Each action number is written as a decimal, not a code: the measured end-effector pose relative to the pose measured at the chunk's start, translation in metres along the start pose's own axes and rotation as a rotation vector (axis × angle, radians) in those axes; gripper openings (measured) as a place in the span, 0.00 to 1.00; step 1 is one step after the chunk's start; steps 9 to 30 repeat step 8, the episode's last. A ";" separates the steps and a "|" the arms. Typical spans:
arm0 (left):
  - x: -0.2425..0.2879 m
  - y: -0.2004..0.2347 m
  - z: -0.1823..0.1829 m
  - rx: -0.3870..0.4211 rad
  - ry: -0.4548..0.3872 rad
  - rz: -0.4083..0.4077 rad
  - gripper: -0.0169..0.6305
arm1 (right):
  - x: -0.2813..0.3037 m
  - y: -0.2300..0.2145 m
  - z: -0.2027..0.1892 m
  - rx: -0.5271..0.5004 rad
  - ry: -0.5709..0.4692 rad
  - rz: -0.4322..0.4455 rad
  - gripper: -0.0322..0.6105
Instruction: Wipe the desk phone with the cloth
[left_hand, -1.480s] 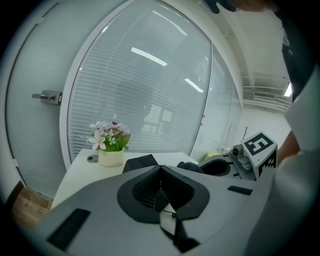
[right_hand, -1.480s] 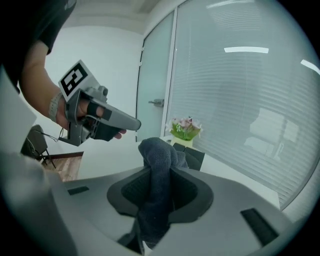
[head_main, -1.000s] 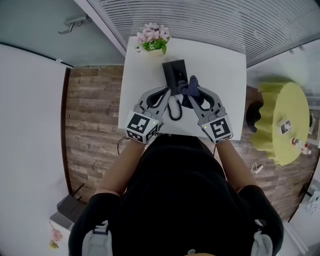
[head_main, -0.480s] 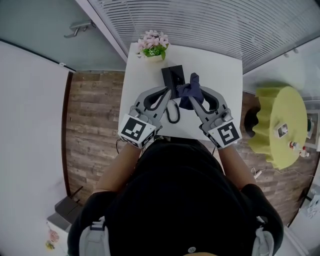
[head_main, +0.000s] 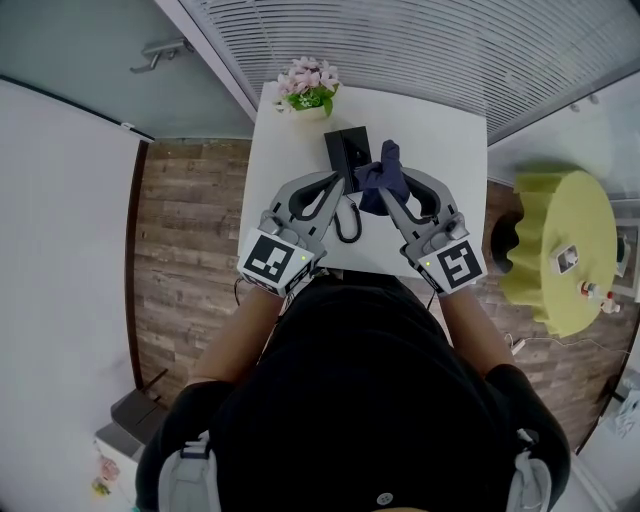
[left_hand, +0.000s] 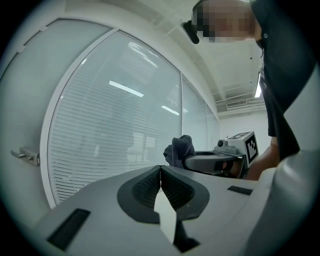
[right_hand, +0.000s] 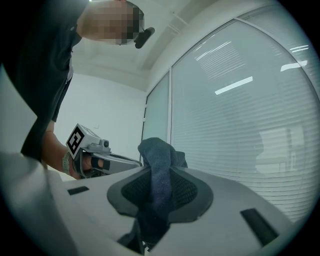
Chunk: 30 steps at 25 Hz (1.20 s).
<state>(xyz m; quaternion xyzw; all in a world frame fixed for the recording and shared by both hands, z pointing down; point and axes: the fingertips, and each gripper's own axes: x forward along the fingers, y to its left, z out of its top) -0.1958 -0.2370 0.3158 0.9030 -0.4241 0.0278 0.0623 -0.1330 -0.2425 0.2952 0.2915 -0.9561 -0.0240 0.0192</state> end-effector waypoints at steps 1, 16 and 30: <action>0.000 -0.001 0.000 0.001 -0.001 0.000 0.04 | 0.000 0.000 0.000 0.001 0.000 0.000 0.22; -0.003 -0.004 -0.001 0.008 -0.002 -0.005 0.04 | -0.002 0.004 -0.009 0.003 0.026 0.006 0.22; -0.003 -0.004 -0.001 0.008 -0.002 -0.005 0.04 | -0.002 0.004 -0.009 0.003 0.026 0.006 0.22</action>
